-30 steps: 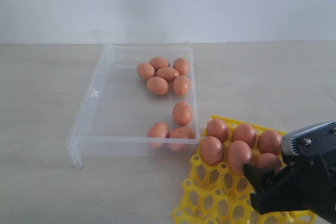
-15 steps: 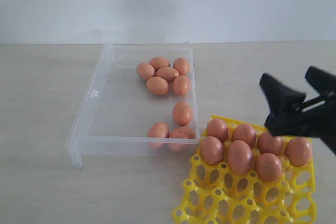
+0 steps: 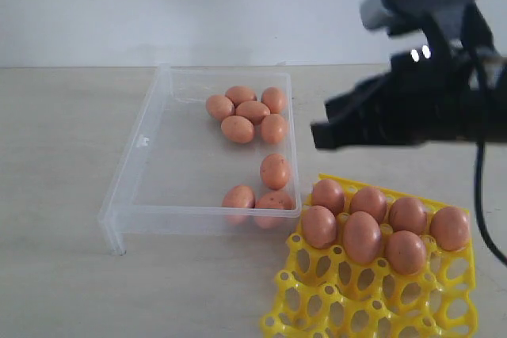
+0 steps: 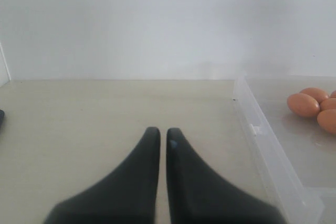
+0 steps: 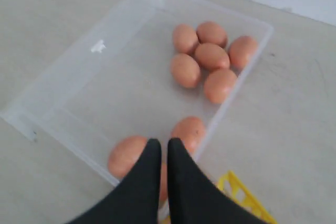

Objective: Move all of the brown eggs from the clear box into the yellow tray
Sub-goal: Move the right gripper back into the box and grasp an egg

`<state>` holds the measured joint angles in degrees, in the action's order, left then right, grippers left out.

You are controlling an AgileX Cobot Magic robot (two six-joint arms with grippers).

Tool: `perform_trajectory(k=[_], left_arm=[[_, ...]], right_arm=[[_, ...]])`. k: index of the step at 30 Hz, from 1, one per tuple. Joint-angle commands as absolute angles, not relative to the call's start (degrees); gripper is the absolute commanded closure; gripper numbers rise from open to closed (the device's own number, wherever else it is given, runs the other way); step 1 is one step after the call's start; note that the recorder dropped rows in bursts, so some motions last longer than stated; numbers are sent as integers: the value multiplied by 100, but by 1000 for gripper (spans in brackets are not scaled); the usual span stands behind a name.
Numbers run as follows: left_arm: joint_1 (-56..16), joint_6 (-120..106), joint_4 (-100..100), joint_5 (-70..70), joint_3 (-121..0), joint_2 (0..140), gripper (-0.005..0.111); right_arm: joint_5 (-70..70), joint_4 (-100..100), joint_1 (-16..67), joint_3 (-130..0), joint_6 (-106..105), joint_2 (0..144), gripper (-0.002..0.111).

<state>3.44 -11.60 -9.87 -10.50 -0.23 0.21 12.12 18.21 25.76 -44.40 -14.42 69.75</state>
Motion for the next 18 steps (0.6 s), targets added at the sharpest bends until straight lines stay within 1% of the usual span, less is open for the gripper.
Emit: perform_trajectory(k=[1, 2, 4, 7, 8, 10, 11, 12, 14, 15, 16, 18], left_arm=[[341, -1162, -978, -1025, 0, 0, 103], [341, -1162, -978, -1025, 0, 0, 103], [341, -1162, -978, -1025, 0, 0, 103], [341, -1162, -978, -1025, 0, 0, 103], [341, -1162, -978, -1025, 0, 0, 103], [341, -1162, -978, -1025, 0, 0, 103], [341, -1162, -978, -1025, 0, 0, 103], [341, -1162, -978, -1025, 0, 0, 103], [341, -1162, -978, -1025, 0, 0, 103], [341, -1162, -978, -1025, 0, 0, 103], [341, -1162, -978, -1025, 0, 0, 103], [341, -1162, -978, -1025, 0, 0, 103]], right_arm=[[4214, 1110, 2564, -6828, -1495, 8529, 108], [5685, 614, 2574, -7783, -1486, 9225, 108], [6996, 264, 2574, -8822, -1584, 10115, 108], [6996, 508, 2585, -9736, -1668, 10651, 108], [6776, 1003, 2585, -9929, -1701, 10749, 108], [6312, 1719, 2585, -9946, -2669, 10820, 106], [6288, 1990, 2585, -9946, -3184, 10899, 100], [6288, 2129, 2585, -9946, -3575, 10991, 88], [6165, 2179, 2631, -9946, -3942, 11193, 60], [5993, 2179, 2655, -9946, -4080, 11290, 50], [5818, 2179, 2679, -9946, -4144, 11369, 47], [5385, 2170, 2721, -9946, -4290, 11521, 48]])
